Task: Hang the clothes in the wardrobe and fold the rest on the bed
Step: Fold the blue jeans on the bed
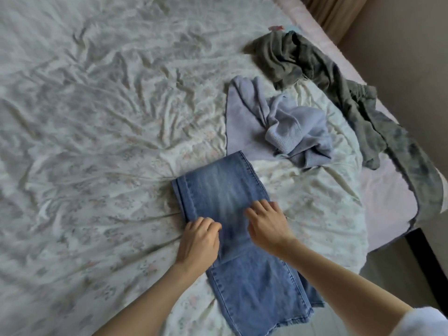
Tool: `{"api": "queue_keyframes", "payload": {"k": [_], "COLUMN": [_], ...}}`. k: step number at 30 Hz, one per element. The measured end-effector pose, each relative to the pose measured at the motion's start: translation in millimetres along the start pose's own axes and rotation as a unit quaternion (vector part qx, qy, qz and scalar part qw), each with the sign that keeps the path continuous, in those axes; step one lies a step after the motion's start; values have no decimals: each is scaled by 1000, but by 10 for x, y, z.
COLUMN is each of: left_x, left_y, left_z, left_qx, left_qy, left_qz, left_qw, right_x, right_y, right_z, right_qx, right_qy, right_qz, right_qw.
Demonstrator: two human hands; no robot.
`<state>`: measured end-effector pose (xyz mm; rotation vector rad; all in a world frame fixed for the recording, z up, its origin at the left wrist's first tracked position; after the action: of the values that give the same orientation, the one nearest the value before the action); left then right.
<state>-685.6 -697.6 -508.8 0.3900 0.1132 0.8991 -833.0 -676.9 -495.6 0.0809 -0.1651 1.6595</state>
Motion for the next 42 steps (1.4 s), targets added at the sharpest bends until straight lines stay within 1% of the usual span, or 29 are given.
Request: {"api": "queue_keyframes", "payload": {"k": [1,2,3,6,9,11,14,18,20,21,23,25,27,29,31,32,34,36,39,42], "left_x": [-113,-226,-321,-422,-248,-68,106,-136,-426,-593,-898,-1090,-1216,-1293,-1326,-1329,-1301,-1230,-1138,-1101], "left_y": [-17,-41,-66,-165,-252,-309,-385,-620,-830,-955,-1188,-1331,-1423,-1449,-1433,-1403,-1329,-1234,-1064,-885], "left_z": [20,5,-28,-330,-625,-730,-695,-364,-200,-155,-153,-186,-190,-218,-234,-219,-156,-49,137,416], "left_qx": [-2,-7,-22,-65,-86,-74,-45,-16,-9,-3,42,103,110,137,176,181,171,184,223,217], "left_qy": [41,57,60,24,-11,-27,-31,18,13,-15,-100,-200,-256,-291,-299,-297,-278,-248,-235,-243], "left_qz": [25,49,68,115,149,191,236,230,241,243,231,235,229,216,193,176,141,117,98,68], "left_qw": [999,997,996,991,985,978,970,973,970,970,967,946,933,922,918,921,935,944,941,943], "right_x": [-140,-277,-392,-557,-405,-270,-112,-232,-512,-693,-1064,-1352,-1574,-1716,-1786,-1787,-1775,-1744,-1647,-1528], "right_y": [30,36,25,17,118,192,312,520,521,492,407,313,269,273,262,256,261,268,265,242], "right_z": [31,28,-36,-439,-734,-777,-771,-537,-387,-324,-248,-254,-301,-336,-335,-313,-231,-98,149,458], "right_qx": [-16,-35,-51,-59,-61,-79,-91,-98,-84,-75,-63,-31,9,29,23,13,-20,-51,-62,-55], "right_qy": [34,48,30,-56,-71,-70,-99,-86,-79,-83,-113,-178,-258,-327,-356,-359,-356,-347,-345,-346], "right_qz": [-1,2,7,2,-49,-83,-107,-141,-98,-63,5,67,90,79,66,62,52,42,36,35], "right_qw": [999,998,998,997,994,991,985,981,989,992,992,981,962,941,932,931,933,935,936,936]}}
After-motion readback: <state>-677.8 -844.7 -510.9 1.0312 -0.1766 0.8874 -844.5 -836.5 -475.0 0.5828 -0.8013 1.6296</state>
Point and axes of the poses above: each hand's wrist, its own x-axis away from the middle knuckle, its own z-axis out of the back of the hand, y = z × x, the point moved 6 cm from there along -x, towards the middle knuckle, and after that the axes turned 2 degrees about z, right-handed, at the moved point
